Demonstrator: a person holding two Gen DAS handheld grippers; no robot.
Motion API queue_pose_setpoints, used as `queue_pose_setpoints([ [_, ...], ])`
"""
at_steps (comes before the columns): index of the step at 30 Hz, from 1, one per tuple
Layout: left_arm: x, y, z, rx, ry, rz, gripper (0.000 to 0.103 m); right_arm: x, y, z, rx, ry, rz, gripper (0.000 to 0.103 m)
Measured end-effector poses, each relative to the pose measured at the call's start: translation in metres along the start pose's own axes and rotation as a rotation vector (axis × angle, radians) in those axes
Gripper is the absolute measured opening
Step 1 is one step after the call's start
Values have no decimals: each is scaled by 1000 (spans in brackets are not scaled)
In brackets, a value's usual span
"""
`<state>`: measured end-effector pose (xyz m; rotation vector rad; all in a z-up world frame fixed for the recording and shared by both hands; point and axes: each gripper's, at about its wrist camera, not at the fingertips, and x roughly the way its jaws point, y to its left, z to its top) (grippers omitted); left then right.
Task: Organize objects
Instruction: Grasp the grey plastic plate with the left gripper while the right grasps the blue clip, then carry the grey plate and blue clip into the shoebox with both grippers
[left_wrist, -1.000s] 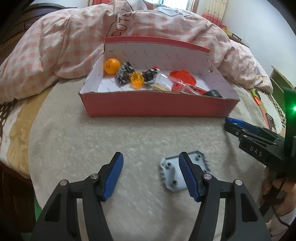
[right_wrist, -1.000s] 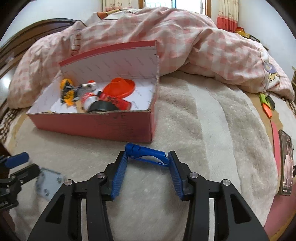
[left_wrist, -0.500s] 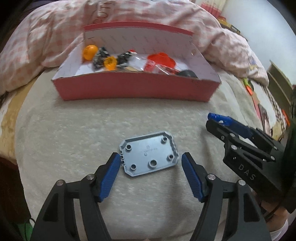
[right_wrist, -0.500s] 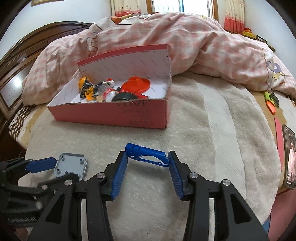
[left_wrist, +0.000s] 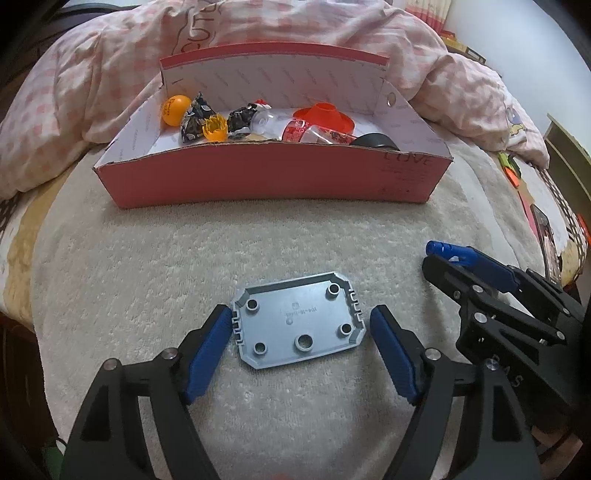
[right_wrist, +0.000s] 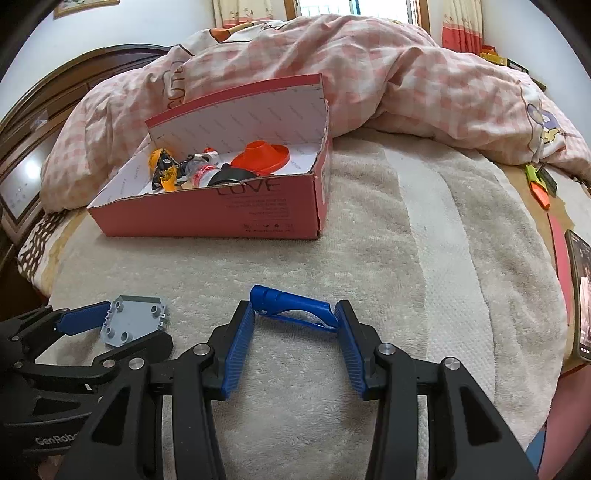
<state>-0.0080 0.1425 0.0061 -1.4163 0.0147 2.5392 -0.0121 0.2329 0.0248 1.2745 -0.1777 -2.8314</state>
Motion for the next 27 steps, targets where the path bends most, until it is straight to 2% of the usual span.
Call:
queue_pose_setpoints([
  [4, 0, -2, -3, 49, -23, 9, 76, 0, 0, -1, -4, -1, -3, 46],
  [7, -1, -2, -5, 84, -40, 12, 72, 0, 1, -1, 2, -1, -1, 46],
  [13, -6, 6, -3, 86, -53, -30, 71, -2, 2, 1, 13, -1, -1, 46],
  [27, -30, 36, 23, 72, -169, -9, 71, -13, 30, 14, -20, -31, 63, 46],
])
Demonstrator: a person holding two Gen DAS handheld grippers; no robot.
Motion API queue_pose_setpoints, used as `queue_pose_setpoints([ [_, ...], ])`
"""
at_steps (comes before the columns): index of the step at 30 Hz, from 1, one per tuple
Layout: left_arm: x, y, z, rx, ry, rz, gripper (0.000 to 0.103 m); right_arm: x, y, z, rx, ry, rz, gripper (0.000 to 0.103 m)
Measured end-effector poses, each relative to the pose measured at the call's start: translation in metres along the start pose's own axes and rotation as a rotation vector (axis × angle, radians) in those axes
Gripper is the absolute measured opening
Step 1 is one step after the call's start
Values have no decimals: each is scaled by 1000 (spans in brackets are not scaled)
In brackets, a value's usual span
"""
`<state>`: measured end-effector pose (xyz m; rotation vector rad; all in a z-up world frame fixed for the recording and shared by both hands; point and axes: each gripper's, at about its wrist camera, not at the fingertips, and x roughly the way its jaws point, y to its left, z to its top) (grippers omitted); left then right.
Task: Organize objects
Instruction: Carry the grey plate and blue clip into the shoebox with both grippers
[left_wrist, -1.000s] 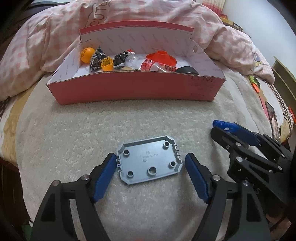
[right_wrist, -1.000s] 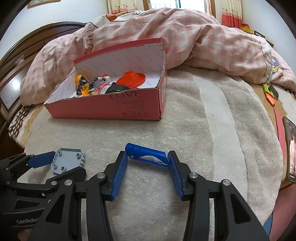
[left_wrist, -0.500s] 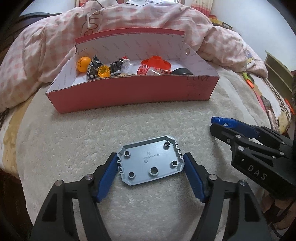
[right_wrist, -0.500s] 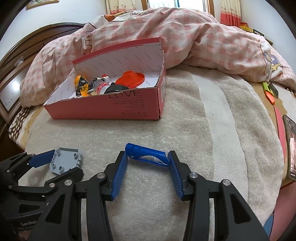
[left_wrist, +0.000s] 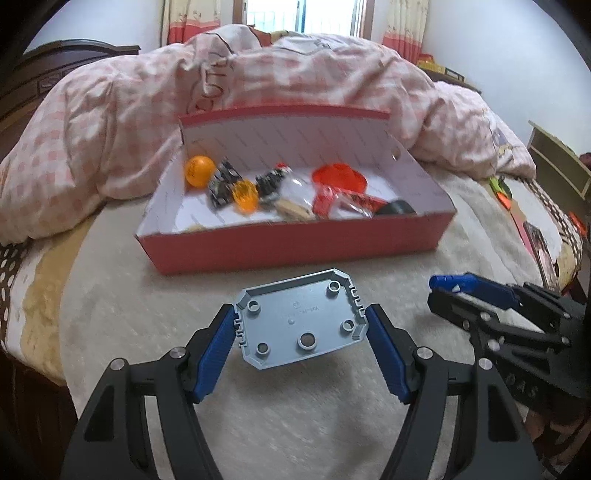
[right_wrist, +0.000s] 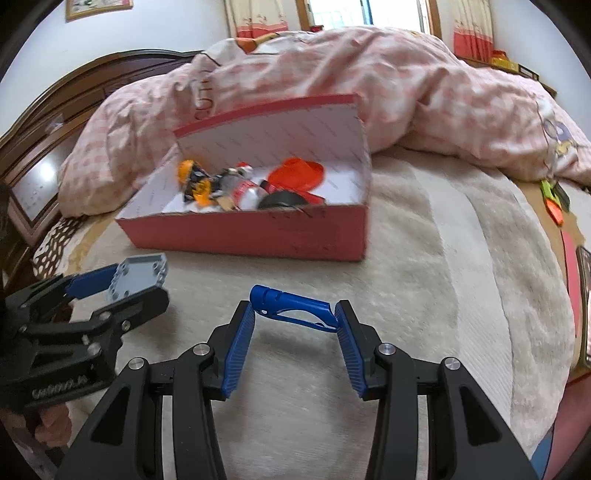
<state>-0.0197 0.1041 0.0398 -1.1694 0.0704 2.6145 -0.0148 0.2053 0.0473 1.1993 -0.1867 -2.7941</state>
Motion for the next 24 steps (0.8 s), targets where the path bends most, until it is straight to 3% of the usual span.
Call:
queue_pose_setpoints([
  [16, -8, 27, 49, -41, -119, 32, 71, -6, 25, 35, -59, -66, 20, 46],
  [24, 2, 38, 65, -66, -127, 41, 71, -3, 32, 55, -88, -102, 18, 46],
])
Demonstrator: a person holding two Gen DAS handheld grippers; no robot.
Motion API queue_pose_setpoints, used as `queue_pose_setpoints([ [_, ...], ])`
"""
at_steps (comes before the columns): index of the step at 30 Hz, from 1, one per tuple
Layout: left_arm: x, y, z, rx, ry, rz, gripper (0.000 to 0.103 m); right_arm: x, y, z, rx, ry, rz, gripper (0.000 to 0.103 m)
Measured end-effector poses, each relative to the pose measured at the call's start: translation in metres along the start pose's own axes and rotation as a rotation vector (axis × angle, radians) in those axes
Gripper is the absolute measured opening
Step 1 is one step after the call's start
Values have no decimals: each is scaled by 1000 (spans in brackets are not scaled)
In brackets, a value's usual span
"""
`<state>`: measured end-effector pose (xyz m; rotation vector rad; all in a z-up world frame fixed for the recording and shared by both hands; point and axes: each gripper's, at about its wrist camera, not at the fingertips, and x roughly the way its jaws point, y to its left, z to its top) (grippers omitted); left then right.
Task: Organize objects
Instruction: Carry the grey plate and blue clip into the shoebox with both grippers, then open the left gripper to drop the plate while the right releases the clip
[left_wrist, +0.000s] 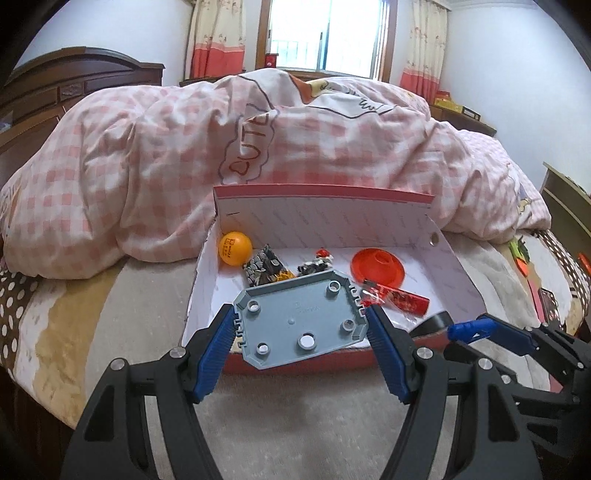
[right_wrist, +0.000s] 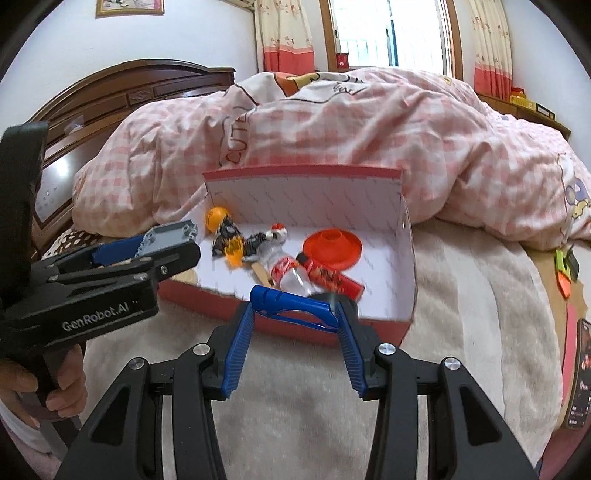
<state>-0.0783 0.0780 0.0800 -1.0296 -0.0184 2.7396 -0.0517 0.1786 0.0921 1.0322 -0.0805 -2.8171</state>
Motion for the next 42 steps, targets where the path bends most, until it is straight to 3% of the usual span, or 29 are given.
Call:
queue_pose_setpoints([
  [17, 41, 6, 19, -15, 49, 7, 71, 23, 4, 30, -49, -45, -6, 46],
  [42, 96, 10, 21, -25, 146, 20, 71, 76, -8, 35, -82, 17, -43, 46],
])
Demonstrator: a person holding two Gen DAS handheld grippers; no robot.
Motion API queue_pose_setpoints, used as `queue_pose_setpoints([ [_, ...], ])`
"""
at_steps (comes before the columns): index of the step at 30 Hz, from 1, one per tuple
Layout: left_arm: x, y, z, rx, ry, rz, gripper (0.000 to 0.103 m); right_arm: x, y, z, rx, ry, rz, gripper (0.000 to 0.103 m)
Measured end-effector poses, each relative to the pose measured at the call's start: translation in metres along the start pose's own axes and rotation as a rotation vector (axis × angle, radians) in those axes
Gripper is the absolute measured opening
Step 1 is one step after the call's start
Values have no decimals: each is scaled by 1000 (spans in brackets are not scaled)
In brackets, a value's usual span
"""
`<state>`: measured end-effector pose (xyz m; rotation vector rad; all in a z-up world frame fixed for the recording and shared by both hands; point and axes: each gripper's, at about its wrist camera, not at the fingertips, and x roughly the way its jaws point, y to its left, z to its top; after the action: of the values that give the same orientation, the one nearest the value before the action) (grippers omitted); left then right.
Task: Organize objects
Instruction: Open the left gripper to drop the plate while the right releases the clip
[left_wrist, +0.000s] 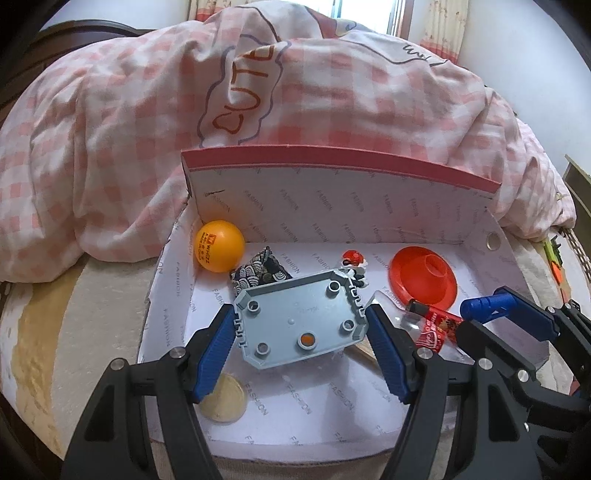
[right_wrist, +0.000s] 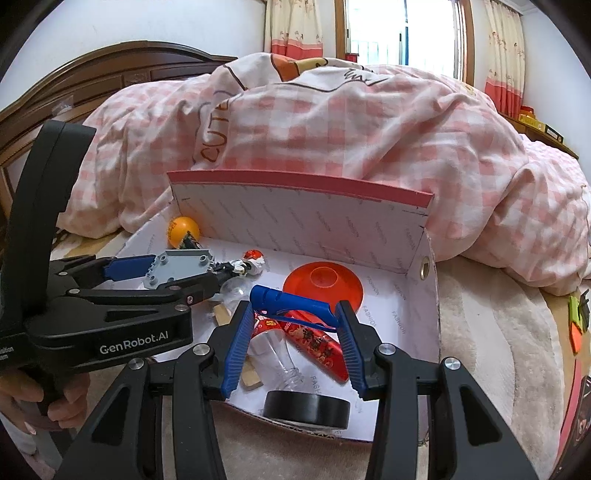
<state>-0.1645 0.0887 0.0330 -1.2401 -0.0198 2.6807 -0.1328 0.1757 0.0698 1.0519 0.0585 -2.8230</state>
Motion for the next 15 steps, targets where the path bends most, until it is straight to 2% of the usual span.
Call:
queue_pose_setpoints([
  [7, 10, 3, -1, -11, 30, 13, 72, 8, -2, -2, 4, 16, -2, 47],
  [9, 11, 2, -1, -6, 30, 20, 72, 9, -3, -3, 10, 17, -8, 53],
  [11, 12, 1, -1, -2, 35, 25, 72, 10, -5, -3, 19, 14, -13, 71],
  [15, 10, 1, -2, -16, 44, 10, 72, 7, -7, -3, 32, 6, -5, 74],
])
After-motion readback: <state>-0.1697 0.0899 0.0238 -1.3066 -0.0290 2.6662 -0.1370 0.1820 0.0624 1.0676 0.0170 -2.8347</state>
